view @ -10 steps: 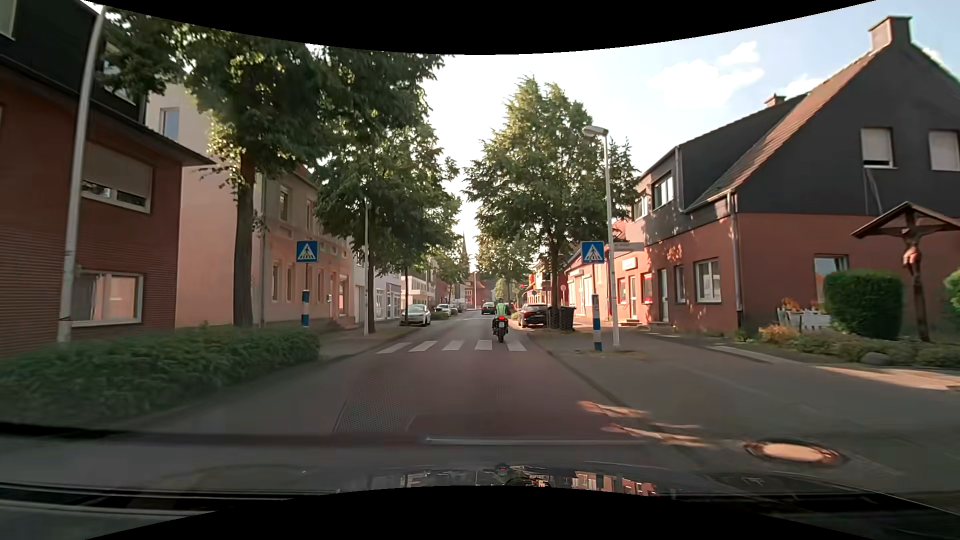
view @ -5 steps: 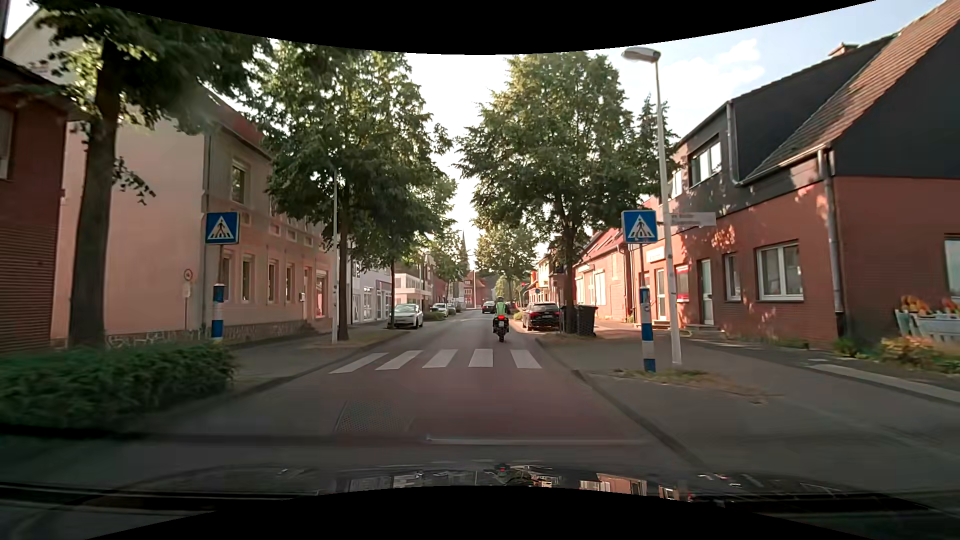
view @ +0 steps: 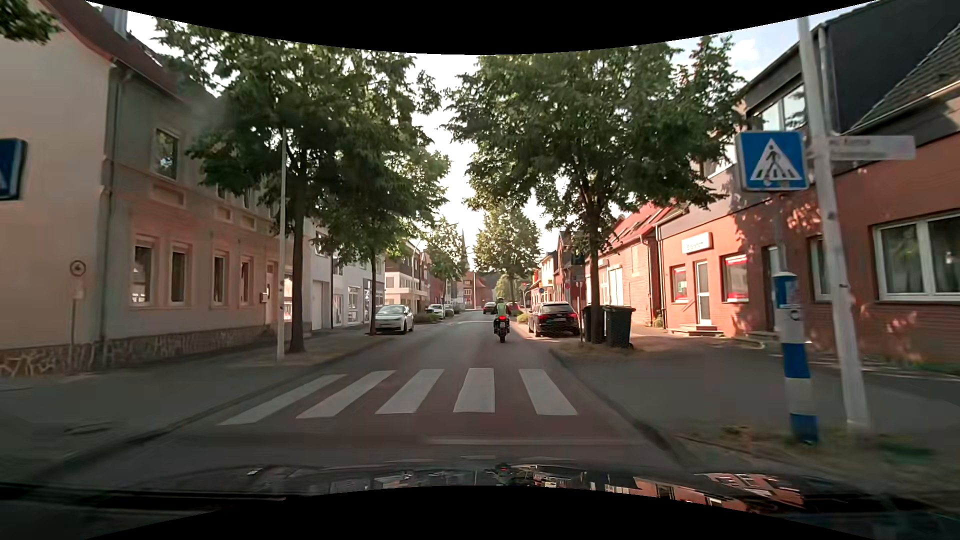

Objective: Follow the waypoints while adhering to traffic rules and regulations

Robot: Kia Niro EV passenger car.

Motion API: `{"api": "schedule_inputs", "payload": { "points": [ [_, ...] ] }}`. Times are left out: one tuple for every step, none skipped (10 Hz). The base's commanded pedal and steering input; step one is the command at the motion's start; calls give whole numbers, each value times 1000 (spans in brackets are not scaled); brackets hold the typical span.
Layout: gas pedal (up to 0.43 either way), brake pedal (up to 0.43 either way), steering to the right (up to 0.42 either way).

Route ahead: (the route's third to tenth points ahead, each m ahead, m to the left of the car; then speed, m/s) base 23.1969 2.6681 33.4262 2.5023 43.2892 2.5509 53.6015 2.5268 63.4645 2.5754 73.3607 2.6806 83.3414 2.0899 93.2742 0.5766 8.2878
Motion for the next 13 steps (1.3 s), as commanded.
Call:
{"api": "schedule_inputs", "payload": {
  "points": [
    [177, 0, -3],
    [177, 0, -3],
    [177, 0, -3],
    [169, 0, -3],
    [169, 0, -3],
    [157, 0, -3],
    [157, 0, -3],
    [157, 0, -3],
    [157, 0, -3],
    [157, 0, -3],
    [157, 0, -3],
    [157, 0, -3],
    [157, 0, -3]
  ]
}}
